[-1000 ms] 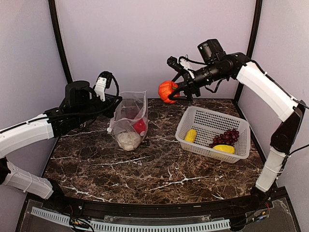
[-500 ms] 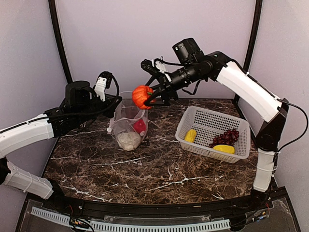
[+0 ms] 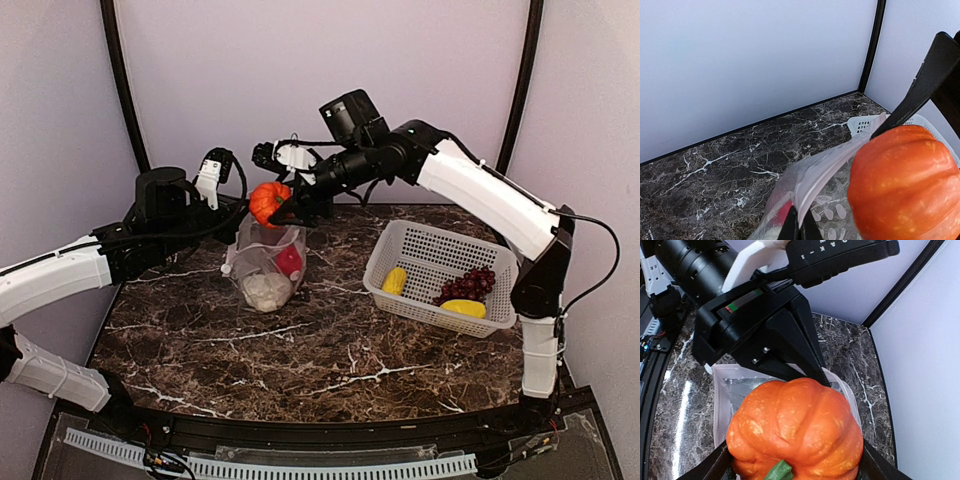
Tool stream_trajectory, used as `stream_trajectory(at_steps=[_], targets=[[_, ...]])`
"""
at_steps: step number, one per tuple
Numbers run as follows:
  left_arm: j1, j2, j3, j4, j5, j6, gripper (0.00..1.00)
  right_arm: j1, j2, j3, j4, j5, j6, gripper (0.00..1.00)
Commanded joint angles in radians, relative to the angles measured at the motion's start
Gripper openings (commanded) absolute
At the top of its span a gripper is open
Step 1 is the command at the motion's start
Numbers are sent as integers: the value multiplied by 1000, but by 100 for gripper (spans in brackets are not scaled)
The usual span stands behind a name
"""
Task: Place the food in the zip-top bag and seal the zipper
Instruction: Place the fake vegetable in the zipper food storage bag.
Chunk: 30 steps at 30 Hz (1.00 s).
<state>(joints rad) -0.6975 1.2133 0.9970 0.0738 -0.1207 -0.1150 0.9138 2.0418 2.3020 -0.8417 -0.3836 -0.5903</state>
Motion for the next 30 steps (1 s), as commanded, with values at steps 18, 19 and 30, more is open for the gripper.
stream_trajectory(at_steps=[18, 19, 30], targets=[[4, -49, 3, 4, -14, 9, 1, 84, -108, -222, 113, 216, -74, 97], [4, -48, 3, 4, -14, 9, 1, 84, -120, -239, 103, 207, -81, 97], [4, -39, 0, 6, -15, 11, 1, 79, -264, -396, 5, 181, -142, 92]])
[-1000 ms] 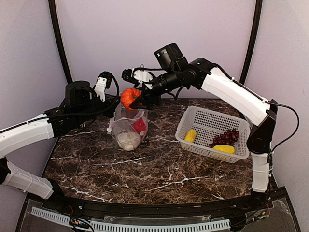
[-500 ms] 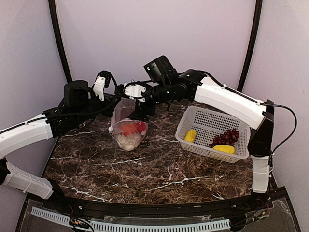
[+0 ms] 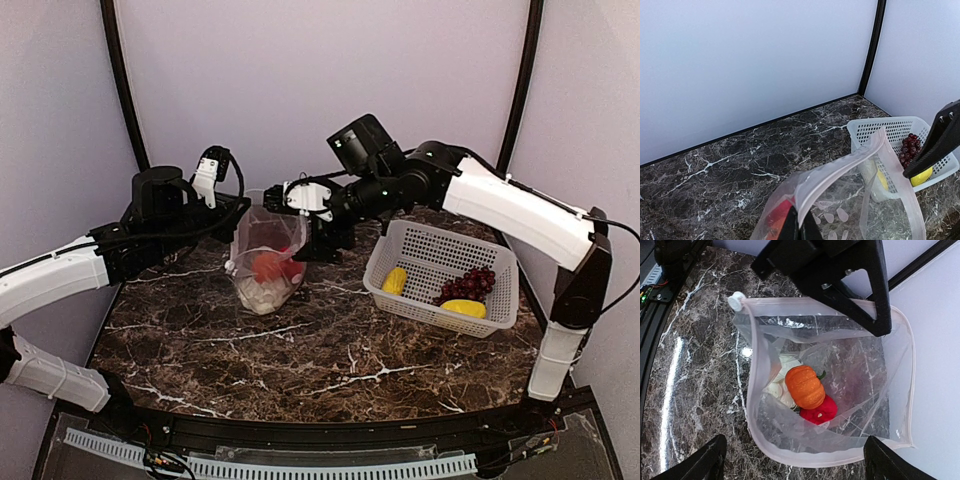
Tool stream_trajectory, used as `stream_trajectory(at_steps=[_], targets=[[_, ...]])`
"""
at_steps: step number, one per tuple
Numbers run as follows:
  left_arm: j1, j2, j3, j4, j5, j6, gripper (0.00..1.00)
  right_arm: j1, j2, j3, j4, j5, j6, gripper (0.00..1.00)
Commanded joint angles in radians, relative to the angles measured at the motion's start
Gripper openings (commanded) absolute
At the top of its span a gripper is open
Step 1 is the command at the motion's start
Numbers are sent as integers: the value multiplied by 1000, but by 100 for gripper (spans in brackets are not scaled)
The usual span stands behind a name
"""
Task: Place the food in the zip-top bag and seal the zipper
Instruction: Place the fake vegetable in the zipper food storage bag, then pick up the fake fruit from the bin.
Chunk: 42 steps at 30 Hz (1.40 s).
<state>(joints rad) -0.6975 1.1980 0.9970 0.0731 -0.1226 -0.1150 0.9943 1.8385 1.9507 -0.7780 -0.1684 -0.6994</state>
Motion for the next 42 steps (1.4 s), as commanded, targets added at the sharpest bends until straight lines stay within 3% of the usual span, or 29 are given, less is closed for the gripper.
stream_trajectory(at_steps=[1, 7, 13, 28, 42], targets=[[4, -20, 0, 7, -16, 12, 1, -6, -74, -54, -69, -49, -37, 92], [4, -4, 0, 8, -20, 13, 1, -80, -151, -84, -151, -258, -59, 92], [4, -12, 4, 1, -29, 34, 1, -189, -232, -234, -93, -236, -71, 93], [4, 56, 13, 5, -55, 106, 1, -537, -421, -582, 52, -367, 66, 92], [1, 191, 250, -235, 57, -12, 1, -746, -455, -757, 92, -375, 122, 91]])
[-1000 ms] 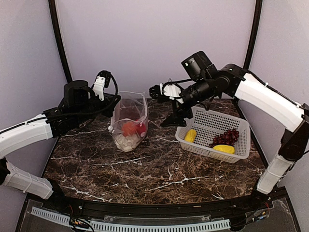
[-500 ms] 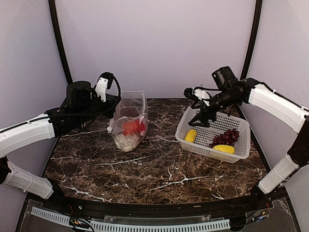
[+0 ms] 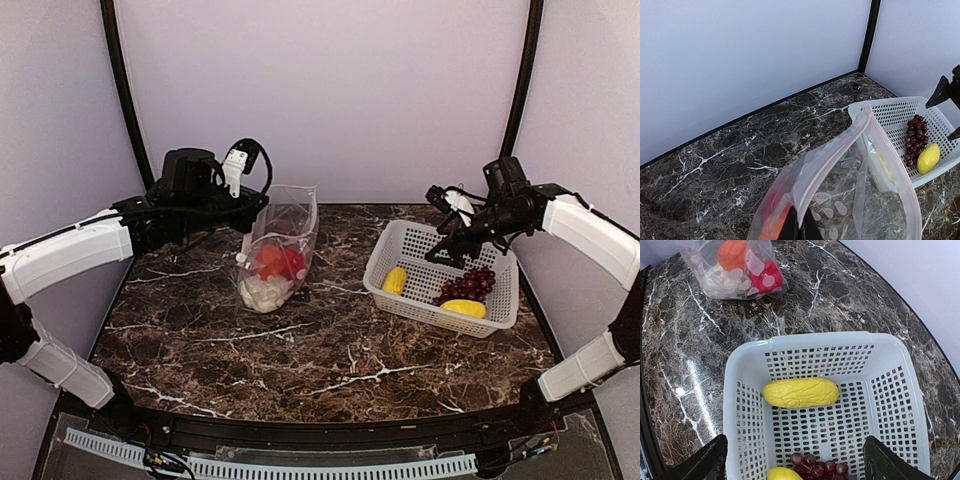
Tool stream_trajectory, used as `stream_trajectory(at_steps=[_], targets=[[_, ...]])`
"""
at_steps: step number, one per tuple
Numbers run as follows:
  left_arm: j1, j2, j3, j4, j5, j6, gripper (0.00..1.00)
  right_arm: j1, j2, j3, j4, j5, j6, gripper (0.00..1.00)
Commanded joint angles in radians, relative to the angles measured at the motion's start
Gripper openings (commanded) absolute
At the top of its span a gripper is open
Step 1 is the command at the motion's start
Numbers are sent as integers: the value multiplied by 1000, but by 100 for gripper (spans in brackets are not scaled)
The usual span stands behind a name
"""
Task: Place the food in the zip-top bag and seal the zipper
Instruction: Pick up the fake fruit from the bin.
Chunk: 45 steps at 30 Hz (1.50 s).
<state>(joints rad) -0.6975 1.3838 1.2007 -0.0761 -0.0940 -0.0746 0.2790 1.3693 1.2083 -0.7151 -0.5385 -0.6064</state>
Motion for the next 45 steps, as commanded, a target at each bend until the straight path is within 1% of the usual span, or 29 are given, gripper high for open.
stream_trajectory(at_steps=[1, 5, 12, 16, 20, 26, 33, 35, 39, 42, 45], targets=[[1, 12, 51, -94, 26, -55, 1, -36, 21, -17, 28, -3, 29, 90], [1, 48, 93, -158, 39, -77, 1, -40, 47, -42, 30, -7, -2, 89], [-1, 106, 165, -216, 127, -124, 1, -40, 114, -76, 38, 3, -15, 82], [-7, 121, 196, -235, 138, -133, 1, -40, 148, -37, 17, 86, 3, 78], [-13, 128, 214, -244, 150, -135, 1, -56, 146, -7, -16, 180, -25, 77], [-21, 129, 210, -243, 179, -130, 1, -137, 98, -17, -120, 288, -180, 76], [-21, 136, 210, -250, 208, -104, 1, -264, 38, -56, -153, 332, -250, 71], [-22, 141, 214, -254, 218, -96, 1, -299, 33, -66, -155, 347, -258, 67], [-22, 148, 222, -256, 224, -74, 1, -356, 34, -89, -158, 374, -271, 54], [-21, 155, 230, -258, 227, -67, 1, -377, 37, -103, -157, 380, -271, 51], [-22, 166, 245, -270, 233, -61, 1, -382, 53, -123, -146, 381, -264, 51]])
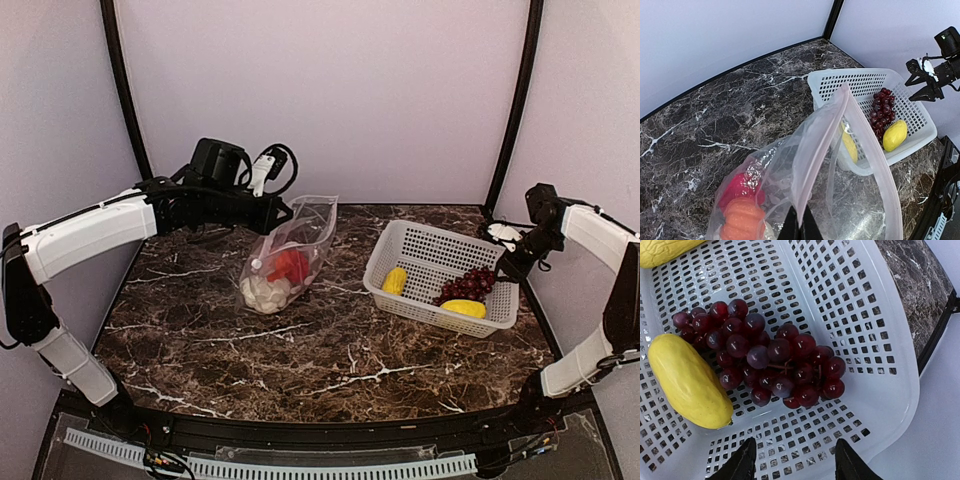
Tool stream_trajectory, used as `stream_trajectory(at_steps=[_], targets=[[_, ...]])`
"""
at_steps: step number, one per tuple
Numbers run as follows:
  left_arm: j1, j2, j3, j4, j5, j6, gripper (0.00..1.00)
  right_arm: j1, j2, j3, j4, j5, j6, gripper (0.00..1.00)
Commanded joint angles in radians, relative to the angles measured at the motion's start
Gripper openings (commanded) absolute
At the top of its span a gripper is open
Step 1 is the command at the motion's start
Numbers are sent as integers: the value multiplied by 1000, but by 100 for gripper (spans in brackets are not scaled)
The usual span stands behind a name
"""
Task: Place the food in the zip-top bag and seal the zipper
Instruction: Pick up the fake fruit from the bin.
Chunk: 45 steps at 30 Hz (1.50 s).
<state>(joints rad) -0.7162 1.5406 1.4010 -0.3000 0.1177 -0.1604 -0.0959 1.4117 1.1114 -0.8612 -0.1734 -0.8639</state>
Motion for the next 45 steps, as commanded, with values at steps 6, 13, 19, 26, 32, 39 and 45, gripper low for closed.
stream_trajectory(at_steps=[6, 13, 19, 26, 32, 39, 45], targets=[[-2, 23, 45, -37, 32, 11, 1, -8, 78, -52, 48, 30, 17, 48], [-3, 14, 39, -37, 31, 2, 1, -8, 127, -67, 144, 38, 64, 52], [-3, 12, 33, -32, 35, -6, 1, -8, 172, -47, 153, 6, 99, 53], [-3, 13, 28, -29, 36, -6, 1, -3, 184, -36, 132, 22, 94, 53], [-3, 16, 27, -22, 47, -11, 1, 15, 218, -41, 117, 49, 94, 53], [-3, 10, 26, -30, 48, -5, 1, 41, 246, -36, 126, 72, 107, 51], [-3, -3, 7, -26, 46, -4, 1, 83, 275, -42, 158, 122, 117, 36]])
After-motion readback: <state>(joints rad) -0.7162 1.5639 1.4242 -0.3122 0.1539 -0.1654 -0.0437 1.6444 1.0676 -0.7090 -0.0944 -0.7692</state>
